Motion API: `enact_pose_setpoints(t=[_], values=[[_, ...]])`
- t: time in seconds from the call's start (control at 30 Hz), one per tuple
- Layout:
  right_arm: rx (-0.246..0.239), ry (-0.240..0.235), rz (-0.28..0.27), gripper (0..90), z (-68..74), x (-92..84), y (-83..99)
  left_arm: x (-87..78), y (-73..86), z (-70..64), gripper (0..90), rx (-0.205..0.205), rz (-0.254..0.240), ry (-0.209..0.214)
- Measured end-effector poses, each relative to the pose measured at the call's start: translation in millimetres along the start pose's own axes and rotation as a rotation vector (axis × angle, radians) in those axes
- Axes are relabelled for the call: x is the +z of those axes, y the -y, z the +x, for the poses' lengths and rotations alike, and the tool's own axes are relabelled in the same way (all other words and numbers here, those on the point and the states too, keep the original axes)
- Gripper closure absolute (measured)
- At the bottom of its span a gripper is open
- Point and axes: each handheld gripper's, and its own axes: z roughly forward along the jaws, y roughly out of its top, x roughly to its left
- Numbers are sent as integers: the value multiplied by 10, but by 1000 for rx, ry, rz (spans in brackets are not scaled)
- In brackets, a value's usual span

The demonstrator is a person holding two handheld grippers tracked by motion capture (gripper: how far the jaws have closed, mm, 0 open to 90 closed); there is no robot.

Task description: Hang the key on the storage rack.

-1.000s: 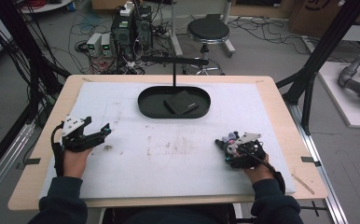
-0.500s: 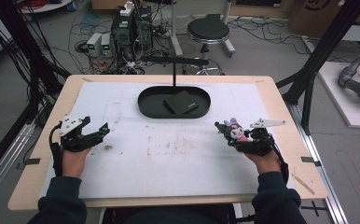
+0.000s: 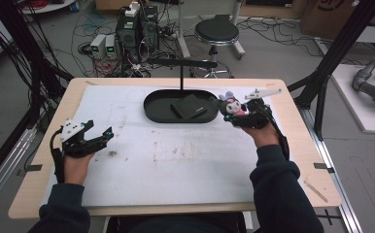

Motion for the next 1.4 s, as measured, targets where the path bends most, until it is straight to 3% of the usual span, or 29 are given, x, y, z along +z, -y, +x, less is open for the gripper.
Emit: enact_pose_setpoints(t=[0.13,0.27,0.5,0.8,1.0,1.13,1.23,1.4], values=[[-40,24,-13,374,-15,102,-289,4,1,4,232,1,0,3],[-48,26,-31,374,-60,188,-540,2,1,8,232,-5,-3,3],[-51,45,-43,373,-110,327,-824,5,2,16,232,-6,-5,3],[-55,113,-28,373,-140,521,-1138,-3,-5,15,232,-11,-13,3],[-28,155,-32,374,-193,565,-1194,-6,-7,20,233,-9,-14,4],[-3,210,-24,373,-243,530,-1168,-7,-8,20,233,-10,-15,2],[16,223,-31,371,-303,479,-1114,-7,-8,20,233,-9,-15,4],[25,244,10,370,-397,459,-944,3,-9,4,233,-6,-14,10]])
